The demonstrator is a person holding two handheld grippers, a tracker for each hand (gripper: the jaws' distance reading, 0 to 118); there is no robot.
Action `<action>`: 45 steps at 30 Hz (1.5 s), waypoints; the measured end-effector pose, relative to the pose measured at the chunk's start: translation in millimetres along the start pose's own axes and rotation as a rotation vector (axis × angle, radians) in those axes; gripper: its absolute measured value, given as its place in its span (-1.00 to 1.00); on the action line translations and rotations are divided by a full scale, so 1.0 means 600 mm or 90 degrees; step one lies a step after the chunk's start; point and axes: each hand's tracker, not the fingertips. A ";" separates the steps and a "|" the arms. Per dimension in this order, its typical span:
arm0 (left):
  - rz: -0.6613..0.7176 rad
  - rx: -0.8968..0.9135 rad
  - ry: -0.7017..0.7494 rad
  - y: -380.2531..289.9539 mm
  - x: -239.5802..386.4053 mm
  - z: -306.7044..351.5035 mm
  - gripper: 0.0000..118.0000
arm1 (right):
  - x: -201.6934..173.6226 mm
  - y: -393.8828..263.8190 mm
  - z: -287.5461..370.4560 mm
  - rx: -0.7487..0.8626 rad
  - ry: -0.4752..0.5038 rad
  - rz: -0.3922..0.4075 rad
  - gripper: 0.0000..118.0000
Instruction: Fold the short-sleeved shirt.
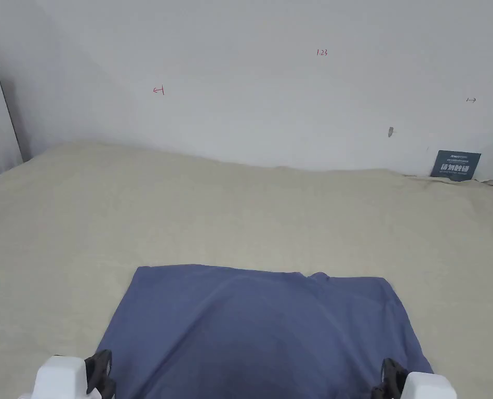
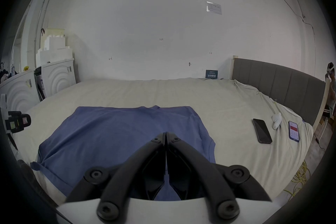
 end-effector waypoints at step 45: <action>0.089 -0.346 0.042 -0.108 -0.122 -0.024 -1.00 | 0.026 -0.059 0.016 -0.092 0.000 0.026 -1.00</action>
